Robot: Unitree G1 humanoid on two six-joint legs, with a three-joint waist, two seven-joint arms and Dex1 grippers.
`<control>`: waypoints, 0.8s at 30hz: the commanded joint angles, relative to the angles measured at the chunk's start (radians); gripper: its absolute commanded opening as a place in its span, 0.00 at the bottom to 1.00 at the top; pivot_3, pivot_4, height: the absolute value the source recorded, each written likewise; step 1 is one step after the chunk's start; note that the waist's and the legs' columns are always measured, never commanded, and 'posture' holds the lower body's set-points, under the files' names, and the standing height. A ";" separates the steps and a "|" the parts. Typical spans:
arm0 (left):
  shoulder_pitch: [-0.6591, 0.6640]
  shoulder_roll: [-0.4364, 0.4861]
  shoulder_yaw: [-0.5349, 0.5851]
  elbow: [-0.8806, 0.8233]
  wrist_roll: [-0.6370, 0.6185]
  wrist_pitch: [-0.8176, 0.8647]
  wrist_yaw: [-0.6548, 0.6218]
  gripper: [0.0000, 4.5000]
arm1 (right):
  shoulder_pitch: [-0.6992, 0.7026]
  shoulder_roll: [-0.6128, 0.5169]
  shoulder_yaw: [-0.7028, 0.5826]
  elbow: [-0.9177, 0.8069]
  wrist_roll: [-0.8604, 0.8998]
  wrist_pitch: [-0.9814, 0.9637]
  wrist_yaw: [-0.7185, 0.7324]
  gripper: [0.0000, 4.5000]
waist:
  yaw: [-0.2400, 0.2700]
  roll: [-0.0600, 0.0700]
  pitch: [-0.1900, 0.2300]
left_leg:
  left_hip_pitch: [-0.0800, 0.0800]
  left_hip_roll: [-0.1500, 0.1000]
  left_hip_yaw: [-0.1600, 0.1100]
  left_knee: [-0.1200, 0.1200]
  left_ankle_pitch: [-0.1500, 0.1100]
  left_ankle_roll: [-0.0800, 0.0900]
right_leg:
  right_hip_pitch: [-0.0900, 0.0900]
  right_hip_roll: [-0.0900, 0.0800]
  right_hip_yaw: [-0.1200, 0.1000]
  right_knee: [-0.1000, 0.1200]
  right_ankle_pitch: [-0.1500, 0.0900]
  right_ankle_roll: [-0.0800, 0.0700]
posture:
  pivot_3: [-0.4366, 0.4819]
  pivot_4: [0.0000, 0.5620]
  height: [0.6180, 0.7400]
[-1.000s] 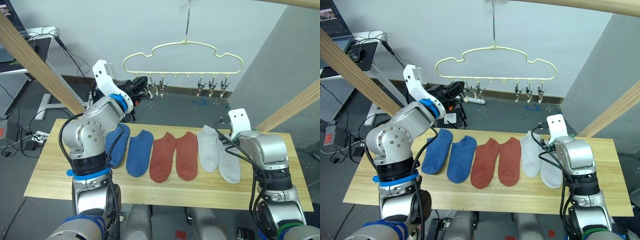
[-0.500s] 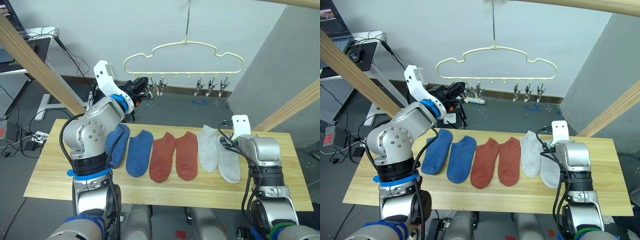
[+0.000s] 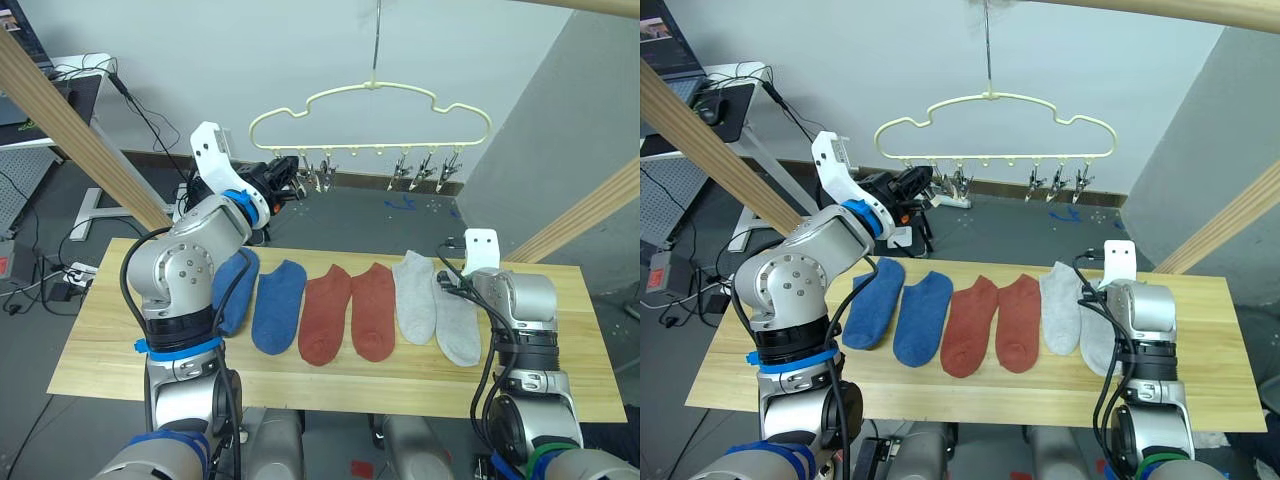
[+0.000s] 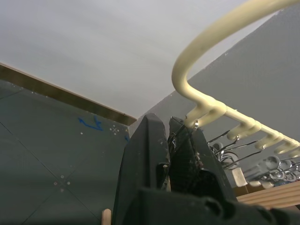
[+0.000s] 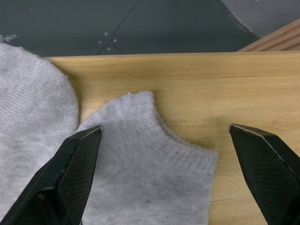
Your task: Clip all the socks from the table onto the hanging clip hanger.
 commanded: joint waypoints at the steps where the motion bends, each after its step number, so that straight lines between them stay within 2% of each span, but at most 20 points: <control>1: 0.000 0.007 -0.001 -0.042 -0.005 -0.015 0.000 0.02 | 0.002 0.007 -0.017 -0.056 -0.017 0.016 -0.016 1.00 | 0.000 0.000 0.000 | 0.000 0.000 0.000 0.000 0.000 0.000 | 0.000 0.000 0.000 0.000 0.000 0.000 | 0.50 0.63 1.00; 15: -0.001 0.006 -0.004 -0.039 -0.003 -0.017 0.002 0.02 | 0.066 0.063 -0.041 -0.041 -0.036 0.030 -0.040 1.00 | 0.000 0.000 0.000 | 0.000 0.000 0.000 0.000 0.000 0.000 | 0.000 0.000 0.000 -0.001 0.000 0.000 | 0.51 0.64 1.00; 20: 0.000 0.010 -0.001 -0.041 -0.003 -0.014 0.002 0.02 | 0.070 0.094 -0.103 -0.017 -0.029 0.031 -0.056 1.00 | 0.000 0.000 0.000 | 0.000 0.000 0.000 0.000 0.000 0.000 | 0.000 0.000 0.000 -0.001 0.000 0.001 | 0.51 0.64 1.00; 22: 0.000 0.010 -0.001 -0.042 -0.003 -0.013 0.003 0.02 | 0.071 0.112 -0.137 -0.014 -0.026 0.036 -0.066 0.92 | 0.000 0.000 0.000 | 0.000 0.000 0.000 0.000 0.000 0.000 | 0.000 0.000 0.000 -0.001 0.000 0.001 | 0.51 0.64 1.00; 24: -0.001 0.010 -0.001 -0.041 -0.003 -0.014 0.002 0.02 | 0.071 0.121 -0.155 -0.012 -0.027 0.038 -0.070 0.78 | 0.000 0.000 0.000 | 0.000 0.000 0.000 0.000 0.000 0.000 | 0.000 0.000 0.000 -0.001 0.000 0.001 | 0.51 0.64 1.00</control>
